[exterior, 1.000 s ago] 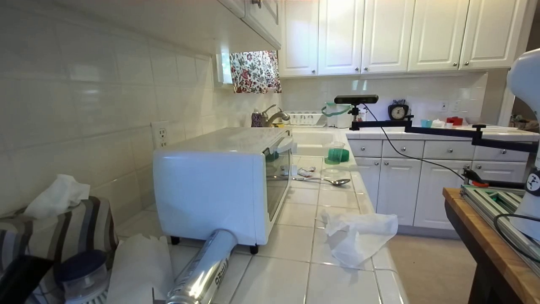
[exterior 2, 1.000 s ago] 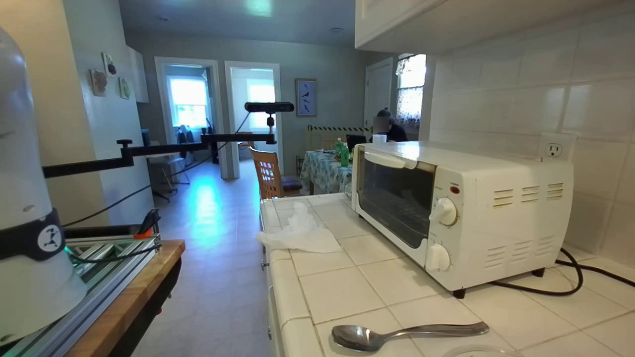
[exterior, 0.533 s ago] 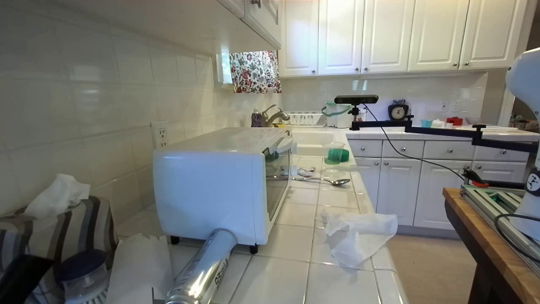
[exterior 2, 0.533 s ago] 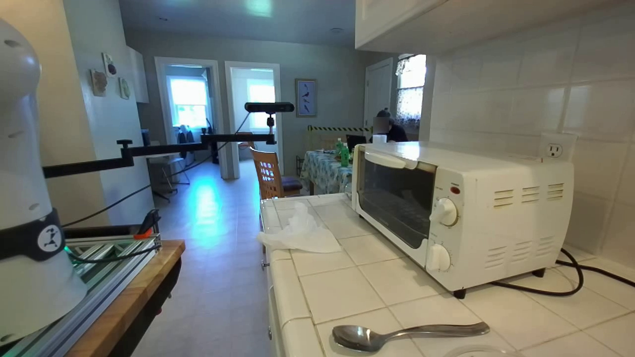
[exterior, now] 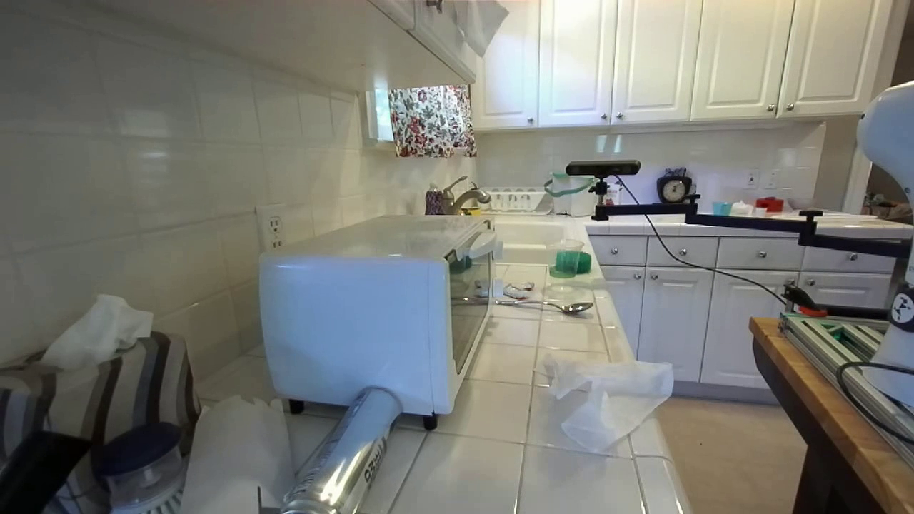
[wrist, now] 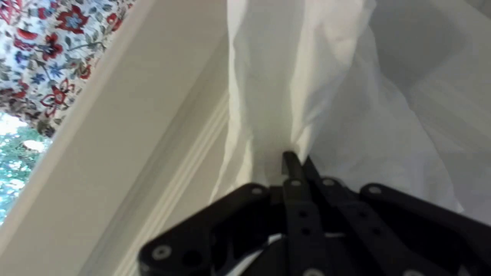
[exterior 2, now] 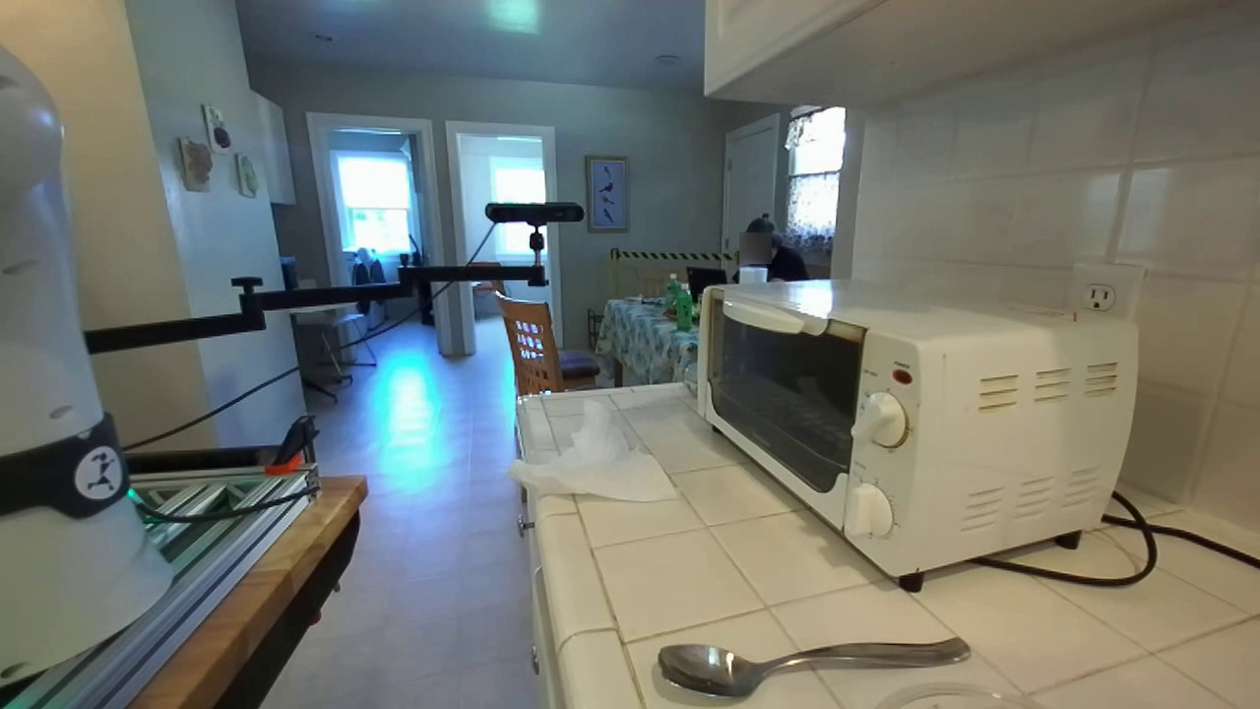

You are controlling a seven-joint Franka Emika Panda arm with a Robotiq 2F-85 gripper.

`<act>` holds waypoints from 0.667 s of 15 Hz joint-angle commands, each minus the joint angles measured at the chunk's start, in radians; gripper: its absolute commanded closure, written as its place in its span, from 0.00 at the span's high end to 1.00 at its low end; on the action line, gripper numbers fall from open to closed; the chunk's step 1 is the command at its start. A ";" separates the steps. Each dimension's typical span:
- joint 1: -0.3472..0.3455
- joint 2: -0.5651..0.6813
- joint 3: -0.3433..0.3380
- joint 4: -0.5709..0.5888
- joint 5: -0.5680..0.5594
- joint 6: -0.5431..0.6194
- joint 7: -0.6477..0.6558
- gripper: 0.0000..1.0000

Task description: Use the paper towel to wipe the cabinet door

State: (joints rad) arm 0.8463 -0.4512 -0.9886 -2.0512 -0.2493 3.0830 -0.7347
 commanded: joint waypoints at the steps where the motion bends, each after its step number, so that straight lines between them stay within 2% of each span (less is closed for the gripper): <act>1: -0.039 0.012 0.008 0.023 -0.016 0.002 -0.006 0.00; 2: -0.041 0.015 0.009 0.040 -0.016 -0.003 -0.009 0.00; 5: 0.008 0.018 -0.015 0.086 -0.015 0.006 -0.031 0.00; 10: 0.083 0.045 -0.011 0.144 -0.015 0.000 -0.042 0.00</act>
State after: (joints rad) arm 0.8871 -0.4314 -0.9812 -1.9459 -0.2596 3.0869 -0.7482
